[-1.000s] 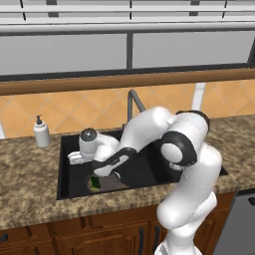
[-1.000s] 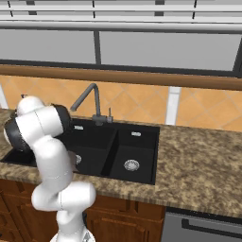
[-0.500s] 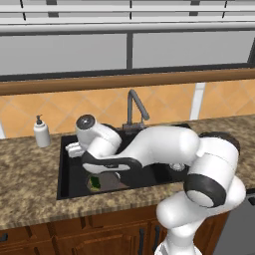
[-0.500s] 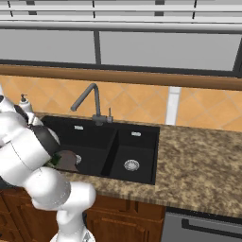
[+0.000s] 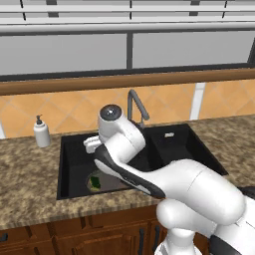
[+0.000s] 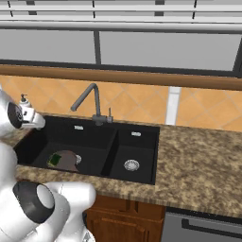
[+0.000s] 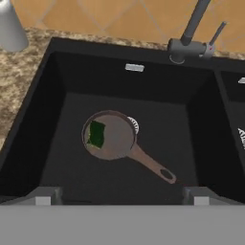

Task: Pick the pan and sponge and place them into the sink. Then turn on the water.

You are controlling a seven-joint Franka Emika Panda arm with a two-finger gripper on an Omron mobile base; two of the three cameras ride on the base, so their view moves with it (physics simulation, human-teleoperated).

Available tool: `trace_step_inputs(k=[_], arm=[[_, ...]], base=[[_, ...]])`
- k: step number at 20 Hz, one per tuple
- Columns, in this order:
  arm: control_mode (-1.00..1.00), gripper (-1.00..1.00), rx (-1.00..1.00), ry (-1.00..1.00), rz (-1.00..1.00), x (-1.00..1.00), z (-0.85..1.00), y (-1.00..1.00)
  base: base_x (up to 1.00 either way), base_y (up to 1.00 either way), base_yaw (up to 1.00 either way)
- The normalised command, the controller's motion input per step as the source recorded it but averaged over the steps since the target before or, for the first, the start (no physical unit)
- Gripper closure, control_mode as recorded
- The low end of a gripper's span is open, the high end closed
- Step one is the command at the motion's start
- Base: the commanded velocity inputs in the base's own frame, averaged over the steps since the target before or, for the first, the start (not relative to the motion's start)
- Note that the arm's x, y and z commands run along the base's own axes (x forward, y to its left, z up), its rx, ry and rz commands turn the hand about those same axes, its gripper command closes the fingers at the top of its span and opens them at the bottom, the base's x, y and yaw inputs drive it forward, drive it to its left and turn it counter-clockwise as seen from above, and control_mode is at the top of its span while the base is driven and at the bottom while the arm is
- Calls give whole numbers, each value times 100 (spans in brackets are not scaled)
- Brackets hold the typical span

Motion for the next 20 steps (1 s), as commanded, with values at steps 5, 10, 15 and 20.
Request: trace_step_inputs(k=[5, 10, 15, 20], arm=[[-100, -100, 0, -2, 9, -25, 24, -74], [-100, -100, 0, -6, 14, 0, 13, -84], [-100, -100, 0, -10, 12, 0, 7, -93], [-100, -100, 3, -24, 10, 2, 0, -90]], base=[[0, 0, 0], [0, 0, 0], [0, 0, 0], [0, 0, 0]])
